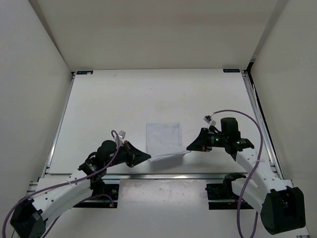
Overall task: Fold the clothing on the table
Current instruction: Fold the skirt
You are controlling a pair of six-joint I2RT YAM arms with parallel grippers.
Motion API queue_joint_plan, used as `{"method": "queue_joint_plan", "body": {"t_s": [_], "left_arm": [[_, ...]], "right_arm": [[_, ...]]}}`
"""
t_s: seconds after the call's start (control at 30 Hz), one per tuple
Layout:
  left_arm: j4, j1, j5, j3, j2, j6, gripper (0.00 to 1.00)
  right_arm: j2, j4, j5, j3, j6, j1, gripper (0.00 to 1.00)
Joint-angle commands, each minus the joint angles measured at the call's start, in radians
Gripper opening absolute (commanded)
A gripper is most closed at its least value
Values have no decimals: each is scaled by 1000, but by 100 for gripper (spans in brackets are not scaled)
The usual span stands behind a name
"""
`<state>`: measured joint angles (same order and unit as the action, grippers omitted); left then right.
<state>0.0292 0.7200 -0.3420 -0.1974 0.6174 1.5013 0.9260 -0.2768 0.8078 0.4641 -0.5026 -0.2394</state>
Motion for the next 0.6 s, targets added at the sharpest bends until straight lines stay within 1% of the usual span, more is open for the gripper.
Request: {"method": "queue_joint_plan", "body": {"t_s": [0.0,0.07,0.23,0.37,0.47,0.57], "left_arm": [[118,-66,14,21,-68,53,0],[139,-89,5,-19,-48,16,0],[182,-132,11,-180,71,-102,0],[205,-165,15,-275,133,-186,0],[210,-175,23,-342,179,-200,0],[228,-159,29,-372,186,-191,0]], "right_arm": [[-36,-22,-85,77,118,0,0],[-36,-6,-82,103,121,-15,0],[14,11,-67,145,133,44,0],[56,17,-64,192,145,74,0],[63,-15,-68,247,165,65,0],[71,-62,-110,303,245,34,0]]}}
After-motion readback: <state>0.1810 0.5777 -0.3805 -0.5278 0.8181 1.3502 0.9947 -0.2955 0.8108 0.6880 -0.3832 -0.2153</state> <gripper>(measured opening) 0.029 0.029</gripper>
